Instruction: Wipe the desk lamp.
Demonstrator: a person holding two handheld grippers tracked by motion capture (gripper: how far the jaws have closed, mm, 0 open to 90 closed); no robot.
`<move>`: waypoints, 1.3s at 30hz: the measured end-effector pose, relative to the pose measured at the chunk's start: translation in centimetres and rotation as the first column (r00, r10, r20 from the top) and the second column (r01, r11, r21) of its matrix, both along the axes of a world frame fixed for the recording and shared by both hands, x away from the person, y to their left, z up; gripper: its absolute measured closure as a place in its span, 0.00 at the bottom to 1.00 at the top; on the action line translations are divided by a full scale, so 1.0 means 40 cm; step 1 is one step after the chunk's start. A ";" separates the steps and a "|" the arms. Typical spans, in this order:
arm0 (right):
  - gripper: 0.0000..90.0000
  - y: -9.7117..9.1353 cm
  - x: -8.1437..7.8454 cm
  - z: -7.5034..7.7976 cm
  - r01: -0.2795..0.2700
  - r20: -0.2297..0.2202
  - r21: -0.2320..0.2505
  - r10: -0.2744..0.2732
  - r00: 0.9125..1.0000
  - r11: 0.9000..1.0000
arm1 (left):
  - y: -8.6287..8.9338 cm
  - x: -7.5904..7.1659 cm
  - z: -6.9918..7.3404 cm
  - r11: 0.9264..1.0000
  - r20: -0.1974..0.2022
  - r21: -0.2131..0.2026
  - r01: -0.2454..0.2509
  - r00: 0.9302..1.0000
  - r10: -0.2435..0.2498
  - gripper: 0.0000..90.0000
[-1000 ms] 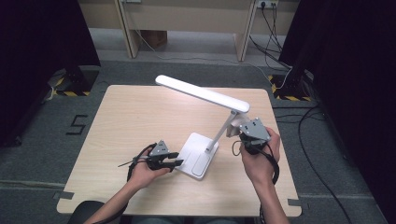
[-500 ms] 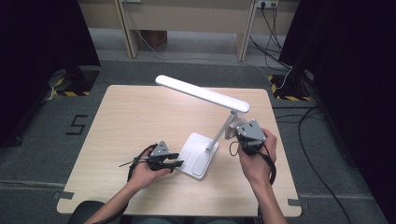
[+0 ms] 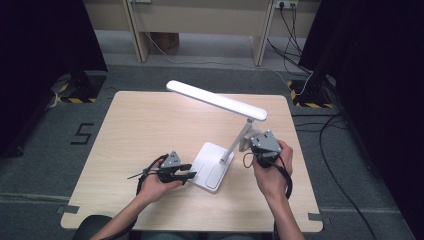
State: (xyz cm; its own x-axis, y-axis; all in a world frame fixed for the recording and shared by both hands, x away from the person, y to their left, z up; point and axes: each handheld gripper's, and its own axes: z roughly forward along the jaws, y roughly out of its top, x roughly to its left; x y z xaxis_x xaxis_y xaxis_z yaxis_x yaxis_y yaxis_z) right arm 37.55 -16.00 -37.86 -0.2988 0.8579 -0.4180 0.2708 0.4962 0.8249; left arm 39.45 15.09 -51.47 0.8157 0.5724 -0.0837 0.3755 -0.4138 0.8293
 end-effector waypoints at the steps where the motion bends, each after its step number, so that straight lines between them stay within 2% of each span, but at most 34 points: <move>1: 0.91 0.000 0.000 -0.001 0.000 -0.001 0.000 0.000 1.000 1.000 | 0.000 0.000 0.000 1.000 0.001 -0.002 0.000 1.000 0.000 0.67; 7: 0.91 0.002 0.000 -0.016 -0.001 -0.014 0.012 0.001 1.000 1.000 | 0.001 0.000 -0.001 1.000 0.003 0.000 0.001 1.000 -0.001 0.68; 18: 0.92 0.009 0.004 -0.037 -0.003 -0.015 0.004 0.004 1.000 1.000 | 0.000 0.000 -0.001 1.000 0.008 0.001 -0.003 1.000 0.003 0.68; 39: 0.92 0.022 0.013 -0.080 -0.007 -0.045 -0.007 0.007 0.999 1.000 | -0.001 -0.001 -0.004 1.000 0.014 -0.007 -0.006 1.000 0.006 0.68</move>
